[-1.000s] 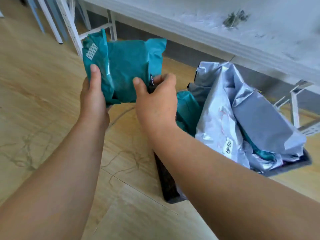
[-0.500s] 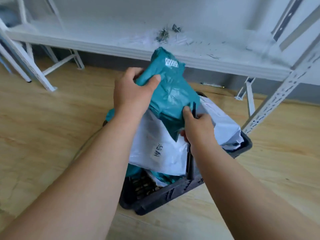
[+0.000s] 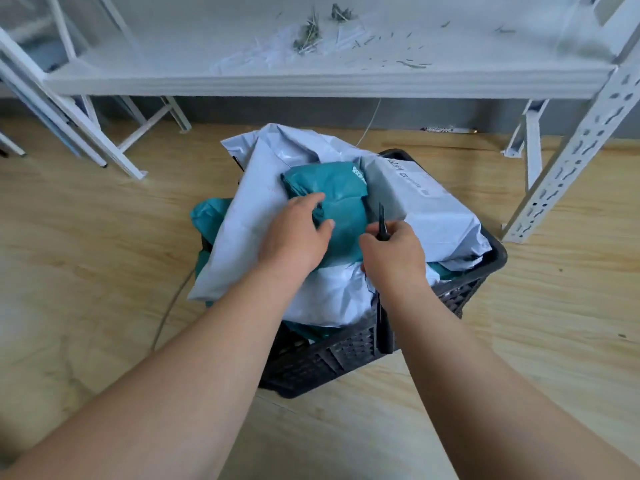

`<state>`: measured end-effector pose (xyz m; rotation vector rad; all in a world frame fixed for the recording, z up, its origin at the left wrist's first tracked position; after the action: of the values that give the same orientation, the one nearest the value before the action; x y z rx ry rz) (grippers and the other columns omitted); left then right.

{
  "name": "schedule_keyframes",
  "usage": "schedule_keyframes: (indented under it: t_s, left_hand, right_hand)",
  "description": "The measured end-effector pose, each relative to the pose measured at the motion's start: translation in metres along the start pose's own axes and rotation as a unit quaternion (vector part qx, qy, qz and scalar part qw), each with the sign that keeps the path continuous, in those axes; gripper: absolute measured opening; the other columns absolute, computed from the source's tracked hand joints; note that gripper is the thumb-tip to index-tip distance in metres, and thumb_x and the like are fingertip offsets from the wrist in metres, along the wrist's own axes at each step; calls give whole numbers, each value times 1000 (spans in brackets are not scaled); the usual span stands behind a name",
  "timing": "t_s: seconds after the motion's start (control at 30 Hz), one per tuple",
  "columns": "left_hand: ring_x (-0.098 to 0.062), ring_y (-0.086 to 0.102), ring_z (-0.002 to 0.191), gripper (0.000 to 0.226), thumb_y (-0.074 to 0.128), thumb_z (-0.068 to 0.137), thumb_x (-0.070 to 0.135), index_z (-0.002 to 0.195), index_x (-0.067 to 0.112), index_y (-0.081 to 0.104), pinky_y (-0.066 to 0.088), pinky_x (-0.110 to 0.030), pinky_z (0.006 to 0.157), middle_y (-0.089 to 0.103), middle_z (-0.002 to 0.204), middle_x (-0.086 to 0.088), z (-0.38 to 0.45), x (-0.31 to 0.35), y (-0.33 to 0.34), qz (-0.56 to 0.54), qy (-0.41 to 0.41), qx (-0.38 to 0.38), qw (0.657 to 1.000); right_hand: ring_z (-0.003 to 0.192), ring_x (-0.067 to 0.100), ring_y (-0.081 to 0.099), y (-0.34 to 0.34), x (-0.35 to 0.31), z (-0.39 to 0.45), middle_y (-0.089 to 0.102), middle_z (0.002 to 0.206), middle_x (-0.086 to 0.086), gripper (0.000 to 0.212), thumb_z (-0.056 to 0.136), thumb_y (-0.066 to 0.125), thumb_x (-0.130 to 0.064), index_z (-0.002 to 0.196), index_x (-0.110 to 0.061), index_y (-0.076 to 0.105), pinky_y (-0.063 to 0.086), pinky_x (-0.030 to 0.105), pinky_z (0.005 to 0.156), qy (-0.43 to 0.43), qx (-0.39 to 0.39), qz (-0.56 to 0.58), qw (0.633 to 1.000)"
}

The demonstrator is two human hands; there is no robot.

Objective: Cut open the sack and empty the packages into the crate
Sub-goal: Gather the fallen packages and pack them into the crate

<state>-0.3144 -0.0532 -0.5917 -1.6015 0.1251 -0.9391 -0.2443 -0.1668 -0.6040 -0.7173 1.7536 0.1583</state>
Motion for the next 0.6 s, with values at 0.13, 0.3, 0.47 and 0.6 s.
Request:
schedule_keyframes:
  t_s: [0.13,0.3,0.47,0.6]
  left_hand:
    - [-12,60,72,13,56,93,31,85,24,63,48,-27,70,64,77,9,-43,-17,-1,-138,-52,154,977]
    - [-13,60,45,33,55,94,34,68,16,66,50,-27,57,63,53,3,-93,-55,18,-120,-167,17,978]
    - [-8,63,74,14,70,80,44,80,31,65,53,-31,69,68,78,14,-125,-81,18,-31,-167,-18,985]
    - [-12,58,101,36,69,81,42,114,29,65,45,-29,84,63,109,9,-152,-96,35,169,-78,-73,980]
  right_hand:
    - [90,30,66,17,-6,10,68,95,2,18,84,52,-19,100,-17,60,55,42,83,-43,-39,-30,998]
    - [95,32,65,50,-18,14,68,101,10,22,84,51,-19,103,-13,60,53,38,85,-77,-89,-60,991]
    - [113,27,55,76,-13,3,60,121,8,29,89,50,-16,118,-15,52,37,28,80,-99,-87,-77,988]
    - [111,27,55,82,-8,-1,61,118,7,29,87,50,-17,116,-18,52,38,30,80,-109,-77,-84,987]
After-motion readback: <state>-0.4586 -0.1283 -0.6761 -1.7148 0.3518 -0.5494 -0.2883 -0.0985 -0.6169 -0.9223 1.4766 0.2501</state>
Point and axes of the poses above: each hand's wrist, its own z-axis towards the middle knuckle, its own y-axis out of the palm, x = y × z, the point moved 1 cm from there along z, towards the middle knuckle
